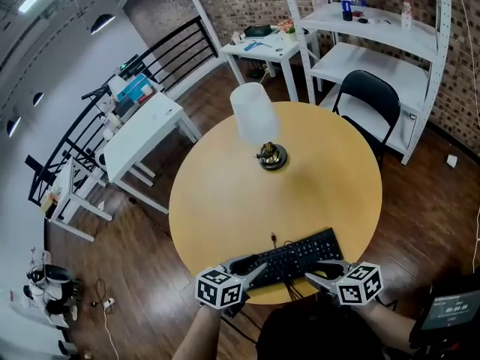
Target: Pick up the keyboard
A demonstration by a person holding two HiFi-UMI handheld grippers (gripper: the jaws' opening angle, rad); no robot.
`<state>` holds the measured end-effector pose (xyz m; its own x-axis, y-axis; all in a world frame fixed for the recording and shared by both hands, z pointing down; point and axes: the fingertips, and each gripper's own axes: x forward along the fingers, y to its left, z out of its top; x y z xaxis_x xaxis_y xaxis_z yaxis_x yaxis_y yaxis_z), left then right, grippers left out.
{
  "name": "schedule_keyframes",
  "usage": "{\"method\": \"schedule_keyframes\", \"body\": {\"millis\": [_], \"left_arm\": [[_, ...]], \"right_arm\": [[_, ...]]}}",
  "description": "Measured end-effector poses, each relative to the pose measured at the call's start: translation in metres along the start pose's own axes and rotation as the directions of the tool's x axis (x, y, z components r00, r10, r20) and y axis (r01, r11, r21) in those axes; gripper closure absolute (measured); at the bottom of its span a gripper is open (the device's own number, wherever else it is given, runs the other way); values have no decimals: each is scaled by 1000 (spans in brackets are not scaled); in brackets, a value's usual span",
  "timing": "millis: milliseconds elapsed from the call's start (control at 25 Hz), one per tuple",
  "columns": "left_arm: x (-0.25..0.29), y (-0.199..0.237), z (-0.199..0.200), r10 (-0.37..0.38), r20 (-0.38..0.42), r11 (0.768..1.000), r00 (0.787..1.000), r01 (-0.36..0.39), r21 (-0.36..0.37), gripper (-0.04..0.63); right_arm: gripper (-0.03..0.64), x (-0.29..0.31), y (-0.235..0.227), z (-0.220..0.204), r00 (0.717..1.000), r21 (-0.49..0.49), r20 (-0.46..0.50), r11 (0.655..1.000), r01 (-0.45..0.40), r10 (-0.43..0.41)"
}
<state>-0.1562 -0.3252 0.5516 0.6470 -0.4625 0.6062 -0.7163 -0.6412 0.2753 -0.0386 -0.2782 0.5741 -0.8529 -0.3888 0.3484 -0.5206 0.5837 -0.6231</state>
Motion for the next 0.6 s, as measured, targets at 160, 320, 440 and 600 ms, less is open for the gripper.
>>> {"method": "schedule_keyframes", "body": {"millis": [160, 320, 440, 600], "left_arm": [[32, 19, -8, -104, -110, 994, 988, 106, 13, 375], [60, 31, -8, -209, -173, 978, 963, 210, -14, 353], [78, 38, -15, -265, -238, 963, 934, 270, -13, 353], [105, 53, -35, -297, -345, 946, 890, 323, 20, 345]], "right_arm": [[457, 18, -16, -10, 999, 120, 29, 992, 41, -45], [425, 31, -29, -21, 993, 242, 61, 967, 85, -103], [391, 38, -37, -35, 980, 324, 77, 934, 150, -185], [359, 51, -46, -51, 963, 437, 96, 880, 187, -253]]}}
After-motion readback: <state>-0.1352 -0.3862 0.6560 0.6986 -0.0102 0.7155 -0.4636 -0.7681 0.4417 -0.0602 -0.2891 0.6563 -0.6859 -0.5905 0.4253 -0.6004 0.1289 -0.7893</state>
